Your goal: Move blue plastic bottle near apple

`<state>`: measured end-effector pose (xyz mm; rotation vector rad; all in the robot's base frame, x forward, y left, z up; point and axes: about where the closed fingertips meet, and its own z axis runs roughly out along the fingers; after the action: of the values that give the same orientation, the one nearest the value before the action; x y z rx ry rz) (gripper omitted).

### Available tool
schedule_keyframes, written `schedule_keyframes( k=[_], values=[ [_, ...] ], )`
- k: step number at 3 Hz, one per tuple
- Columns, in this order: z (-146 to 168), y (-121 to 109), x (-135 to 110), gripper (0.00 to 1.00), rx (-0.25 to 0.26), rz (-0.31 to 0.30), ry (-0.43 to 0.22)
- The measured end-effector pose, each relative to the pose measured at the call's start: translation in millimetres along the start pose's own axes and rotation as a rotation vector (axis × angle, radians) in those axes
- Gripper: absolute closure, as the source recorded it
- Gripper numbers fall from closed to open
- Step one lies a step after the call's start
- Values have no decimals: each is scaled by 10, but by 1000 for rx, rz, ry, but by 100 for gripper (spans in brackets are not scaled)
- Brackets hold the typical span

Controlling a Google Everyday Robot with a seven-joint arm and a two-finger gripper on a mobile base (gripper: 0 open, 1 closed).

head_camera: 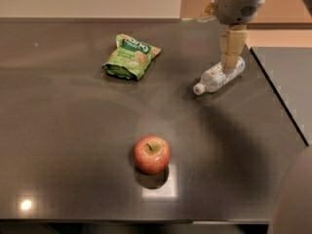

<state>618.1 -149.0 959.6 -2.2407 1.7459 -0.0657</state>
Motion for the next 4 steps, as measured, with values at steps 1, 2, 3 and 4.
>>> schedule_keyframes(
  k=[1, 2, 3, 4],
  values=[
    [268, -85, 122, 0, -42, -61, -9],
    [498, -60, 282, 0, -80, -108, 0],
    [697, 22, 443, 0, -120, -127, 14],
    [823, 50, 575, 0, -146, -131, 22]
  ],
)
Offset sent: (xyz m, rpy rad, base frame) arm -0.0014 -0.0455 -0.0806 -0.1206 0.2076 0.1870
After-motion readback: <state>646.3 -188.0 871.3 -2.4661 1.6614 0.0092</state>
